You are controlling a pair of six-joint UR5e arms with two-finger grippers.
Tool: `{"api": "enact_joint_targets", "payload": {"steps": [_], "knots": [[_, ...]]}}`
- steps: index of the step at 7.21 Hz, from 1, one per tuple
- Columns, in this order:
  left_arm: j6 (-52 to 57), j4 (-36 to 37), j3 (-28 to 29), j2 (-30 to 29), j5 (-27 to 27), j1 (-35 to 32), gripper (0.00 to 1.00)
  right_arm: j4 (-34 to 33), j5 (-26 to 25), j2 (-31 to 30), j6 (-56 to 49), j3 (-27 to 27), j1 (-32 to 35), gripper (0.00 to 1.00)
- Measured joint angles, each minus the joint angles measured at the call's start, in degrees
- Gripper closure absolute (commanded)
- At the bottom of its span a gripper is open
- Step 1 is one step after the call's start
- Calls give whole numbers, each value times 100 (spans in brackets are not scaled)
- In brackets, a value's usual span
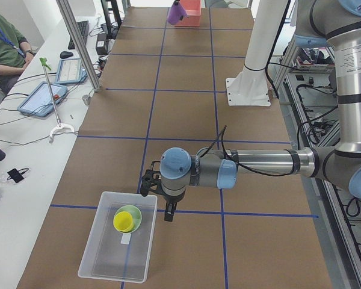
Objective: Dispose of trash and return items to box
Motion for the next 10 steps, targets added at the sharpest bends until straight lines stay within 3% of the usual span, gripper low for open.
{"api": "enact_joint_targets", "payload": {"steps": [2,4,6,8,9,10], "knots": [[0,-2,-10,-6,-1,0,1,26,605,-458,-2099,-704,1236,100],[2,-6,-22,-11,-1,2,1,323,770,-552,-3806,-1925,2032,100],[6,-32,-25,-14,-1,3,1,1777,840,-718,-4245,-3351,2264,100],[-5,-112,-19,-10,-1,0,1,3175,963,-811,-4008,-4685,2292,100],[-8,-125,-18,-9,-1,1,1,3731,980,-941,-3712,-5044,2289,91],[-8,-128,-18,-10,-1,5,1,4222,985,-1079,-3320,-5235,2281,55]]}}
